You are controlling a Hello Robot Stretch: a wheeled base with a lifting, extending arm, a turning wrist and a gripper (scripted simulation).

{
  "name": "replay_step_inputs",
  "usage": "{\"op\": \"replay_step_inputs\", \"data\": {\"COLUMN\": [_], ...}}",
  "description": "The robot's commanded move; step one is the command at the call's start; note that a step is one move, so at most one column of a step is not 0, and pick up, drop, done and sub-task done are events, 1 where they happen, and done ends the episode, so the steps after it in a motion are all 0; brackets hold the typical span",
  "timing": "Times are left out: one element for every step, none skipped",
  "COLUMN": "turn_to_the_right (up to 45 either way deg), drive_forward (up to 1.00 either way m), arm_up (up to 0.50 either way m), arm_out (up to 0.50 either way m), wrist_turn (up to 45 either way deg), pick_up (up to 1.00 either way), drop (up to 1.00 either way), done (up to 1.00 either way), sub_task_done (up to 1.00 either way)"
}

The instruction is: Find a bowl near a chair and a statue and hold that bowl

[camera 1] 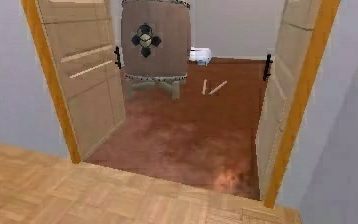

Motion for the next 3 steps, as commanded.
{"op": "replay_step_inputs", "data": {"turn_to_the_right": [0.0,0.0,21.0], "drive_forward": [1.00,0.20,0.00], "arm_up": [0.00,0.00,0.00], "arm_out": [0.00,0.00,0.00], "wrist_turn": [0.0,0.0,0.0], "pick_up": [0.00,0.00,0.00], "drop": [0.00,0.00,0.00], "done": [0.00,0.00,0.00], "sub_task_done": [0.00,0.00,0.00]}}
